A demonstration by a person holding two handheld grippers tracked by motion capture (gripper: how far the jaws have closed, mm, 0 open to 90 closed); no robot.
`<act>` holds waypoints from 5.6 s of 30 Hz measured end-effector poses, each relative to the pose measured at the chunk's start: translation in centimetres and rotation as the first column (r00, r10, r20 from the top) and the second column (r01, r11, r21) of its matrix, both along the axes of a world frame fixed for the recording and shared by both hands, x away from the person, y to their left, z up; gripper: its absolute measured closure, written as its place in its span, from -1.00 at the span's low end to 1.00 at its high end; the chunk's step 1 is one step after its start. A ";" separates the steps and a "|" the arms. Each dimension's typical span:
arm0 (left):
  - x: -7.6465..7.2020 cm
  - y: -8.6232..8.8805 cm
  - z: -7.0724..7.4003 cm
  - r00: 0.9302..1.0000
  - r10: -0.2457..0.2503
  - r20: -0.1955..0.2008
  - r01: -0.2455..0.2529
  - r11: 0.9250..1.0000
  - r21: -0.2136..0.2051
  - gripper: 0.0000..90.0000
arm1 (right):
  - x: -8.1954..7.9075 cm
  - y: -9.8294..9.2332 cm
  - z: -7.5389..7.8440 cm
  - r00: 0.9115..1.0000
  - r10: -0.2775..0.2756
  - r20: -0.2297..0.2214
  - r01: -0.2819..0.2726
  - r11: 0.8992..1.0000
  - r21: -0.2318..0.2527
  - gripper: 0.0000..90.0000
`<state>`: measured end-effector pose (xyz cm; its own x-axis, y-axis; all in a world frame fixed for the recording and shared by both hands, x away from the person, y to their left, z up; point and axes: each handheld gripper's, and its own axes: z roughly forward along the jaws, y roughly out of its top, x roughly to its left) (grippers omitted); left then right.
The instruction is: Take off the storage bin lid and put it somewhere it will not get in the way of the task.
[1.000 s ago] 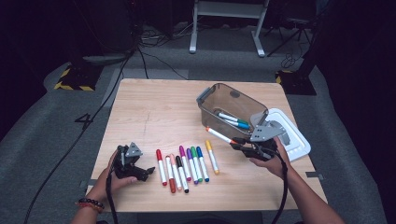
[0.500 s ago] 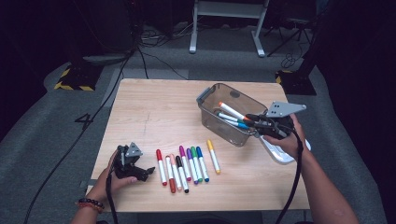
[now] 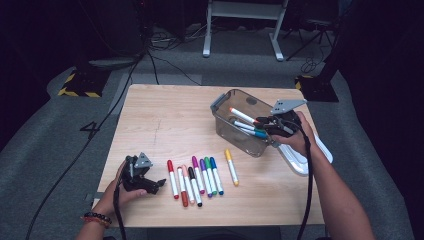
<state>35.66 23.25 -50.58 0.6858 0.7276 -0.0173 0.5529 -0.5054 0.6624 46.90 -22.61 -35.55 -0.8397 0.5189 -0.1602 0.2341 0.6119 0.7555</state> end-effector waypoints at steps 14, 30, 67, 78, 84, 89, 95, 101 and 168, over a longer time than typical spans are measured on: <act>0.0 0.0 0.0 1.000 0.000 0.000 0.000 1.000 0.000 -0.99 | 3.5 1.0 -2.9 0.992 -0.049 -0.117 0.038 0.995 -0.097 0.67; 0.0 0.0 0.0 1.000 0.001 0.000 -0.001 1.000 0.000 -0.99 | 2.1 -0.4 -2.4 0.991 -0.096 -0.098 0.095 0.995 -0.012 0.32; 0.0 0.0 0.0 1.000 0.002 0.002 -0.002 1.000 0.000 -0.99 | -12.0 -2.2 -7.2 1.000 -0.022 -0.016 0.024 0.996 0.087 -0.31; 0.0 0.0 0.0 1.000 0.003 0.002 -0.003 1.000 0.001 -0.99 | -10.9 -0.2 -11.0 0.997 -0.026 -0.073 0.028 0.999 0.028 -0.32; 0.0 0.0 0.0 1.000 0.002 0.002 -0.002 1.000 0.000 -0.99 | -10.1 1.5 -12.0 0.997 -0.007 -0.073 0.009 1.000 0.018 -0.28; 0.0 0.0 0.0 1.000 0.002 0.001 -0.002 1.000 -0.001 -0.99 | -9.1 2.6 -13.2 0.993 -0.013 -0.114 0.013 1.000 0.003 -0.22; 0.0 0.0 0.0 1.000 0.000 0.000 0.000 1.000 0.000 -0.99 | -7.9 3.4 -13.8 0.990 -0.041 -0.133 0.040 0.999 -0.007 -0.03; 0.0 0.0 0.0 1.000 0.000 0.000 0.000 1.000 0.001 -0.99 | -6.8 3.7 -13.8 0.988 -0.080 -0.134 0.078 0.997 -0.018 0.39; 0.0 0.0 0.0 1.000 -0.004 0.000 0.004 1.000 0.002 -0.99 | -8.9 2.6 -5.7 0.995 0.102 -0.002 -0.100 0.981 0.167 0.67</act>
<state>35.61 23.30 -50.57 0.6883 0.7252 -0.0164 0.5514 -0.5084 0.6614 37.96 -20.04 -41.28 -0.8901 0.4503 -0.0697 0.1859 0.4984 0.8468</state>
